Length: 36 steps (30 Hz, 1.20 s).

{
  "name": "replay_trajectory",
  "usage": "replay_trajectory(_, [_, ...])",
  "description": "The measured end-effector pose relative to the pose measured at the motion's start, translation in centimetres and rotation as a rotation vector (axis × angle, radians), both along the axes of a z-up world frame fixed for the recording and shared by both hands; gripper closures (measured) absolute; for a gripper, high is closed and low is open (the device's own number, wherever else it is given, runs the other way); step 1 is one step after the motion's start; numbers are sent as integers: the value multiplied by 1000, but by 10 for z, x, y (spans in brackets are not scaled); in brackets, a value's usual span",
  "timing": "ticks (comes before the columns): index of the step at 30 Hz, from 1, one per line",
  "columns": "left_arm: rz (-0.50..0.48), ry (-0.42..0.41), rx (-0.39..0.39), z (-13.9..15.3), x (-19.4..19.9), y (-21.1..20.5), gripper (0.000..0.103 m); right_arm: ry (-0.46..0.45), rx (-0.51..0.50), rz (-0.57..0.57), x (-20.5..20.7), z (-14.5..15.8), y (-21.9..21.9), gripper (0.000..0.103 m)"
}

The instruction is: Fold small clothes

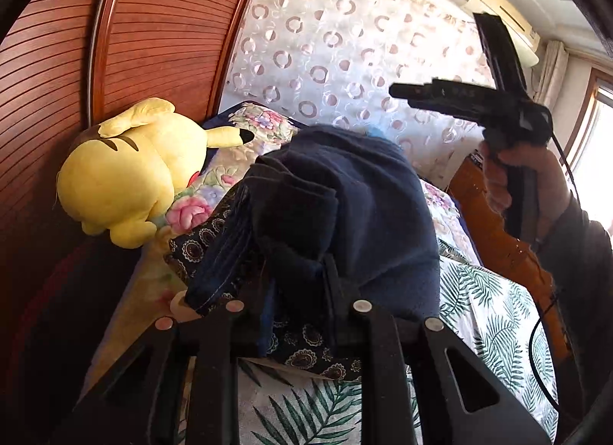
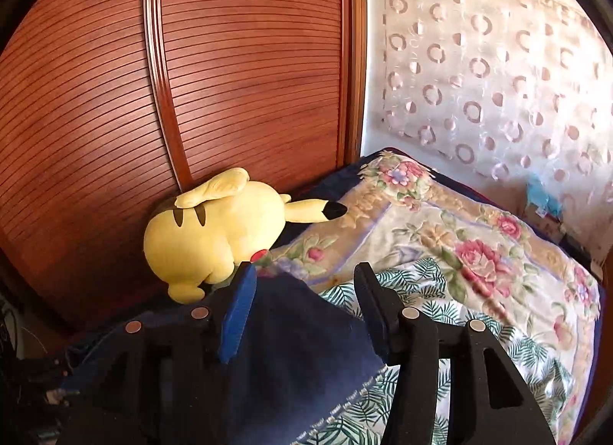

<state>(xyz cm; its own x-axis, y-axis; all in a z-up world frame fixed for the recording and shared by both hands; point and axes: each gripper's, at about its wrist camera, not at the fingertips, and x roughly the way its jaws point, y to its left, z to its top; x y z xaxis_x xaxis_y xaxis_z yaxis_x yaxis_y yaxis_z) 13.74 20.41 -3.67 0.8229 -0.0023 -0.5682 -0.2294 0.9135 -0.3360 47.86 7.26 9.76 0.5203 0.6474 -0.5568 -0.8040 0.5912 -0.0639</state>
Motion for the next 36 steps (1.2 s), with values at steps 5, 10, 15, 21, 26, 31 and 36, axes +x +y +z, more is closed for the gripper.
replay_trajectory(5, [19,-13,81,8,-6,-6,61,13,27,-20,-27,-23,-9,48])
replay_trajectory(10, [-21,-32,190,19,-17,-20,24,6,73,-85,-71,-30,-56,48])
replay_trajectory(15, [-82,-50,221,30,-28,-45,19,-10,109,-115,-132,-35,-99,48])
replay_trajectory(21, [-160,-63,248,39,-44,-86,19,-12,129,-167,-203,-45,-149,48])
replay_trajectory(26, [-211,-84,269,45,-62,-117,19,15,167,-247,-259,-54,-192,48])
replay_trajectory(31, [-259,-115,276,52,-77,-146,19,-21,179,-352,-318,-56,-226,42])
replay_trajectory(36, [-288,-150,289,61,-92,-172,19,-75,211,-442,-382,-48,-250,26])
